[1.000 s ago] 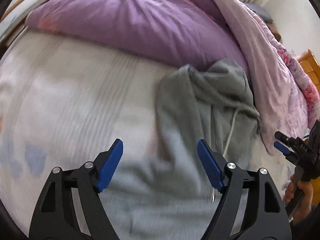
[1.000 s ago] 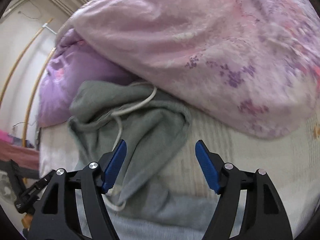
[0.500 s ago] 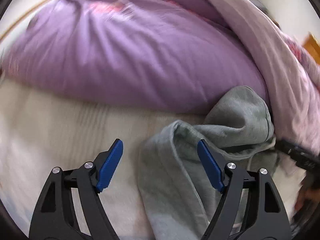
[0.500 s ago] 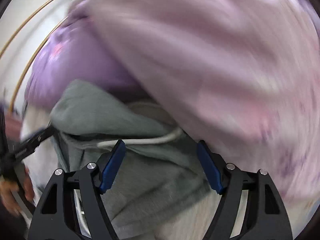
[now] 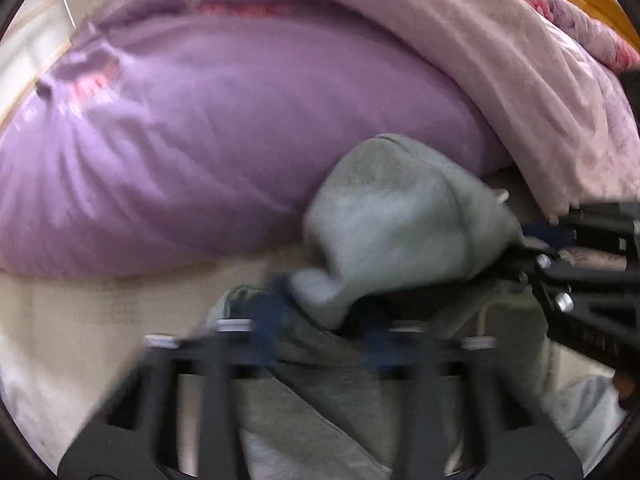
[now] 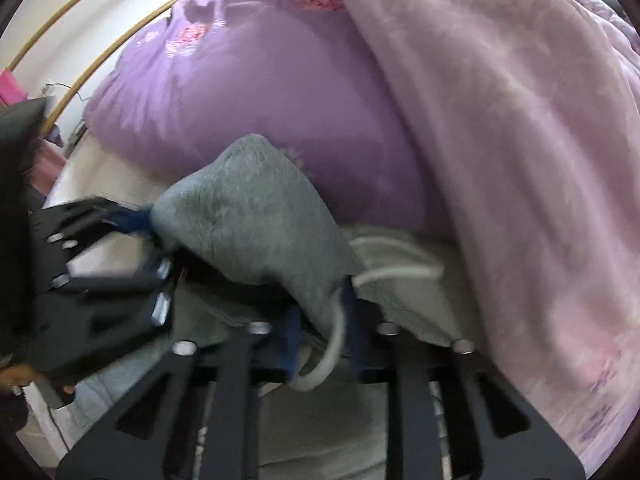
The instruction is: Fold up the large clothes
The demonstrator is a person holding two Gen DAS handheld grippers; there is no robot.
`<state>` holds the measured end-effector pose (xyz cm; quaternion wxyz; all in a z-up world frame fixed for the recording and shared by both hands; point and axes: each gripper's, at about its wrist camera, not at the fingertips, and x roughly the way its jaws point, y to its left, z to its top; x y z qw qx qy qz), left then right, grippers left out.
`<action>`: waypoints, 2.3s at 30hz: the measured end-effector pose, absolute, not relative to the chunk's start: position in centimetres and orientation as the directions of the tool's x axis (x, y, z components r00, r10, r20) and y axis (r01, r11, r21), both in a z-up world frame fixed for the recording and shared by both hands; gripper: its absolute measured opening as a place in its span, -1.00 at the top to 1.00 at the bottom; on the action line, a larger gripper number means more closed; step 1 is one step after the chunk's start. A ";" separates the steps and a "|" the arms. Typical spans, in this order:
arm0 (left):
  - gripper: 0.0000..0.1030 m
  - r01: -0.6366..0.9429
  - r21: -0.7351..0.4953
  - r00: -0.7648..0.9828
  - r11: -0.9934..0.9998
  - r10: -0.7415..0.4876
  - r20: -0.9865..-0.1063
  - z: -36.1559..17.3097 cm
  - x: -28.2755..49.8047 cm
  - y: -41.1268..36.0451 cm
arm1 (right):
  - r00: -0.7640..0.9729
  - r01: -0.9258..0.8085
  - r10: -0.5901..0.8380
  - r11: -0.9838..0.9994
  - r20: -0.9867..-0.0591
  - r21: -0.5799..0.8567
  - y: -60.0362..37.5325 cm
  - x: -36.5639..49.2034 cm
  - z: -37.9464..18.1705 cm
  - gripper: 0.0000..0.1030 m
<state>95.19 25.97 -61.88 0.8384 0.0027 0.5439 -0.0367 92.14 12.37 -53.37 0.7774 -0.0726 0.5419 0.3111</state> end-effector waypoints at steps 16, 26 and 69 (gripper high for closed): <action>0.92 0.122 -0.034 0.669 0.992 -0.108 -0.736 -49.0 71.6 24.1 | 0.277 -0.548 0.621 0.729 -0.734 0.410 6.1 70.7 -42.2 0.83; 0.68 -0.051 -0.185 0.425 0.981 -0.147 -0.893 -56.4 55.2 21.9 | 0.120 -0.412 0.481 0.820 -0.869 0.397 6.5 54.6 -48.9 0.76; -0.68 -0.435 -0.292 0.354 0.852 -0.137 -0.925 -55.4 72.6 31.7 | 0.158 0.227 0.527 0.804 -0.835 0.550 -1.0 73.5 -50.8 -0.17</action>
